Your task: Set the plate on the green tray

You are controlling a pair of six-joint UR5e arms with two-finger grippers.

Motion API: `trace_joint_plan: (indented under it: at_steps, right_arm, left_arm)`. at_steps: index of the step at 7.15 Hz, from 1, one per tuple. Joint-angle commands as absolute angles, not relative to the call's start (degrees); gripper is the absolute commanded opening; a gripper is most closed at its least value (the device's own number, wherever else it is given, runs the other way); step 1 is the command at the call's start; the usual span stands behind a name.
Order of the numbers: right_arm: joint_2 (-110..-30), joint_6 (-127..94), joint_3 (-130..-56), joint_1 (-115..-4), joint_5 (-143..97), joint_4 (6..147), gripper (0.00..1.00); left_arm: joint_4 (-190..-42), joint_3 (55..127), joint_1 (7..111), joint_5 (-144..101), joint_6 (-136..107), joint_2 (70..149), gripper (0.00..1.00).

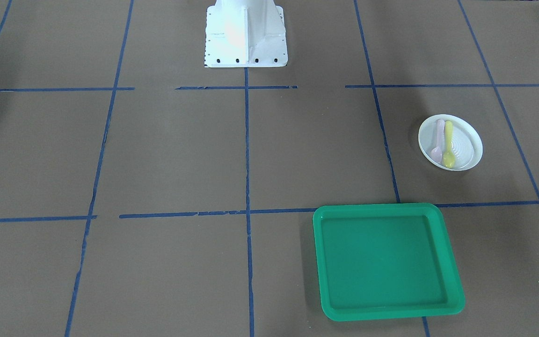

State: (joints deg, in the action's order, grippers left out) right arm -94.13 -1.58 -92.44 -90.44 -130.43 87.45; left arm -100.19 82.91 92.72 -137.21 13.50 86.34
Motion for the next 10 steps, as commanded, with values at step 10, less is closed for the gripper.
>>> trace_joint_plan:
  at_steps: [10]
  right_arm:
    - [-94.13,-1.58,-92.46,-90.44,-130.43,87.45,1.0]
  left_arm:
    - [-106.61,86.39,92.2,-122.01,13.62,87.63,1.0]
